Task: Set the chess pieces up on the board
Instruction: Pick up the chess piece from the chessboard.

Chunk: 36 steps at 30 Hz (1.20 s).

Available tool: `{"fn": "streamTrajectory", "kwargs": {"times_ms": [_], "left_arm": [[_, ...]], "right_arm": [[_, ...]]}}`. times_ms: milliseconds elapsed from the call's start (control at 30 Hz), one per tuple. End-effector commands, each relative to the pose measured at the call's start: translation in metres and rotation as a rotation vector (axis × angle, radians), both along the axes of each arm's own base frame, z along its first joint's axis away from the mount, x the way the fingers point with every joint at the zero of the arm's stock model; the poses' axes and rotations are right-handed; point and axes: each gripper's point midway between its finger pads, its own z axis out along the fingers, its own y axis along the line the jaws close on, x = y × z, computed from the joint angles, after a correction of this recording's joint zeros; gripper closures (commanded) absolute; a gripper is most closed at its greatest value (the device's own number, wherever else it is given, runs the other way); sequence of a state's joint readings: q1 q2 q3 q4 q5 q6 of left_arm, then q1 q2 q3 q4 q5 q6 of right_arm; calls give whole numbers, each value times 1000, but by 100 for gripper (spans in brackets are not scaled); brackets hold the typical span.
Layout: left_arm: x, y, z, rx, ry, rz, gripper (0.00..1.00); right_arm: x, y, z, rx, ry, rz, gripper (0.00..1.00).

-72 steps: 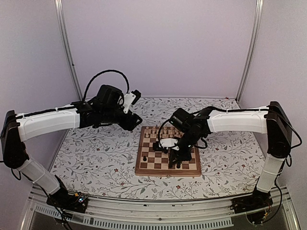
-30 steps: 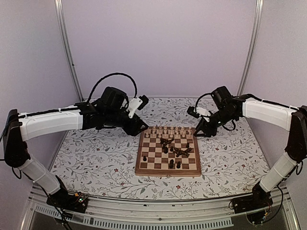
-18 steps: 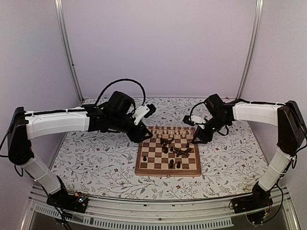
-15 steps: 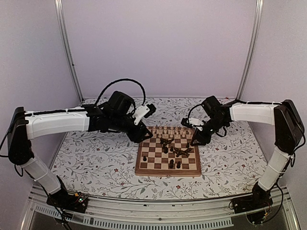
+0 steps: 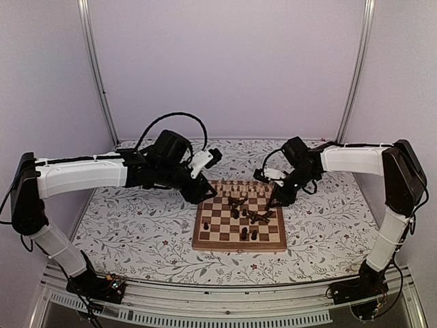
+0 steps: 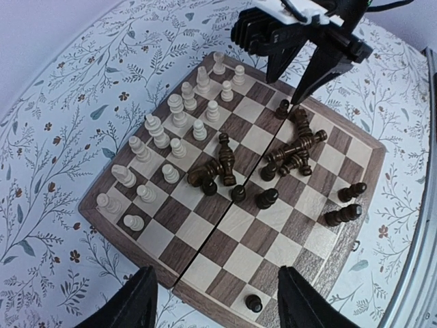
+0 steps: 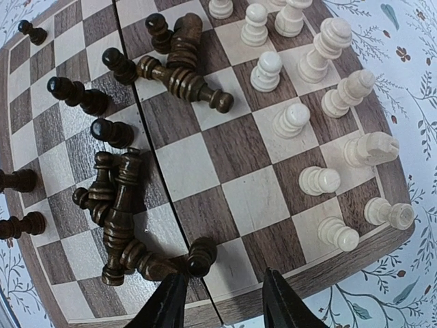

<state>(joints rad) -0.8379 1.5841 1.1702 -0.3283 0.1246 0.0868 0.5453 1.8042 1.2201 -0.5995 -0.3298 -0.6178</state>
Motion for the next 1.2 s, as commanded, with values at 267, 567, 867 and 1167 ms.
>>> {"fn": "streamTrajectory", "kwargs": {"times_ms": [267, 567, 867, 1167], "left_arm": [[-5, -5, 24, -50, -28, -29, 38], [-4, -5, 23, -46, -24, -28, 38], [-6, -5, 22, -42, -21, -32, 38], [-48, -42, 14, -66, -1, -187, 40]], "right_arm": [[1, 20, 1, 22, 17, 30, 60], [3, 20, -2, 10, 21, 24, 70], [3, 20, 0, 10, 24, 18, 69], [-11, 5, 41, 88, -41, 18, 54]]}}
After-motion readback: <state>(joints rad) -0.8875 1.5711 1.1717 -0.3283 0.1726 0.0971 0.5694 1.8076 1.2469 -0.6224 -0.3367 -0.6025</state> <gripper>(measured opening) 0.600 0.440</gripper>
